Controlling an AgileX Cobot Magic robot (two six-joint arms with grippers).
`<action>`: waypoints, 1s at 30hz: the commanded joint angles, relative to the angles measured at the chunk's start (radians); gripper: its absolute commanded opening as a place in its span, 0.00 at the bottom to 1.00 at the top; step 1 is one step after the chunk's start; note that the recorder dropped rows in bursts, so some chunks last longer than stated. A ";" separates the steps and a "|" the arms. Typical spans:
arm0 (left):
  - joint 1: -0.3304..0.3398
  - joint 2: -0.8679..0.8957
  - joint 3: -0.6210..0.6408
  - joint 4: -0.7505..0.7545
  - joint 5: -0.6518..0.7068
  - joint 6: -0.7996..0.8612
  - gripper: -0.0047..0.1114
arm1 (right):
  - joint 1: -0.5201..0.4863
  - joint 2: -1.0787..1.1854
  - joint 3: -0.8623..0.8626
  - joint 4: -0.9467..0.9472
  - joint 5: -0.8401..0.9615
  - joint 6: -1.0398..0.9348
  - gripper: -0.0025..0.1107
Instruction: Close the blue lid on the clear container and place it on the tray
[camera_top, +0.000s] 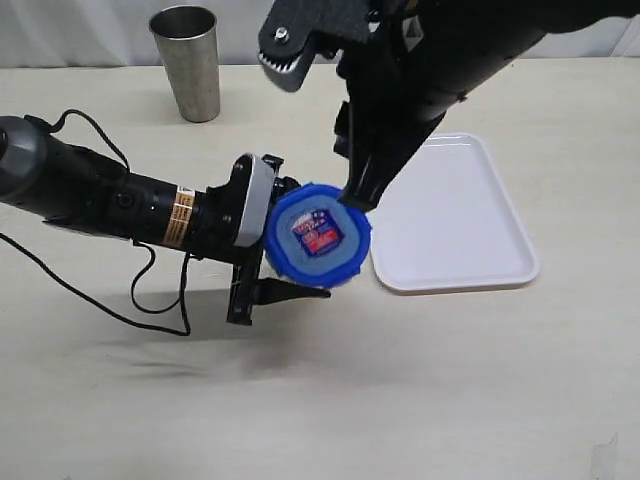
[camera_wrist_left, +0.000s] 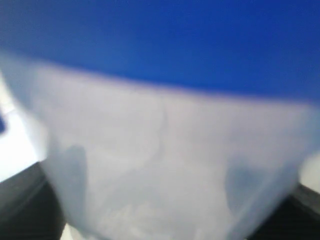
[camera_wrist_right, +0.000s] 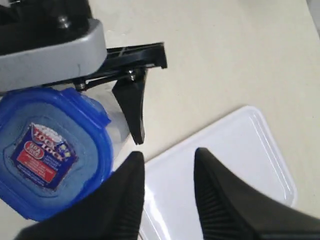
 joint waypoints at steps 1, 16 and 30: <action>0.000 -0.011 0.002 -0.228 -0.023 -0.261 0.04 | -0.073 -0.028 0.003 -0.006 -0.042 0.138 0.31; 0.000 -0.011 0.002 -0.364 0.088 -0.361 0.04 | -0.111 -0.373 0.236 0.000 -0.390 0.312 0.06; 0.000 -0.011 0.002 -0.363 0.088 -0.369 0.04 | -0.111 -0.952 0.778 0.000 -0.868 0.402 0.06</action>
